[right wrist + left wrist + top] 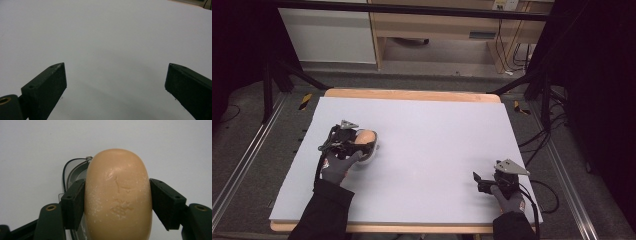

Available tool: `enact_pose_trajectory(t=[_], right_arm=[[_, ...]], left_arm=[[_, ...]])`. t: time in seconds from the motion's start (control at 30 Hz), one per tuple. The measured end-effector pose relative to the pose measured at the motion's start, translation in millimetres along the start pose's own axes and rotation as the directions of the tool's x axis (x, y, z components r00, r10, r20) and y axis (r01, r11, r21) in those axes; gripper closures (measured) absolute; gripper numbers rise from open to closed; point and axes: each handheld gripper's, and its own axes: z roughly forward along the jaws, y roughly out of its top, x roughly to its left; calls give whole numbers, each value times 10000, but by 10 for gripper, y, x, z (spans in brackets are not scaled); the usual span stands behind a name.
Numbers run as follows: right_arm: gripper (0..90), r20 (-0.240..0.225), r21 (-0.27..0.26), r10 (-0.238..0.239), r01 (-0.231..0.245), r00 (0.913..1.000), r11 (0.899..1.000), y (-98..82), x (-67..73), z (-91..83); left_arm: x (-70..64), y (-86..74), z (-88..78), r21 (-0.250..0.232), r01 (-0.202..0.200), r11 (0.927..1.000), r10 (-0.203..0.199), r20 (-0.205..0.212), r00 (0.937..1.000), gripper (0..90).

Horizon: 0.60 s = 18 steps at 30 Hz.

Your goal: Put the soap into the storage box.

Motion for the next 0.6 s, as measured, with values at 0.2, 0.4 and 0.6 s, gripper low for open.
enact_pose_trajectory(t=[0.2, 0.4, 0.6], right_arm=[[41, -6, 1, 7, -7, 10000, 10000, 0, 1, 0], [41, 3, 22, -5, 5, 10000, 10000, -1, 3, 3], [41, 4, 30, 14, -14, 10000, 10000, -1, 4, 2]], left_arm=[[22, -18, 36, 91, -1, 10000, 2, -48, 10000, 322], [28, -27, 53, 205, -74, 9998, 76, -91, 9999, 322], [39, -46, 85, 247, -17, 9997, 21, -133, 9999, 322]])
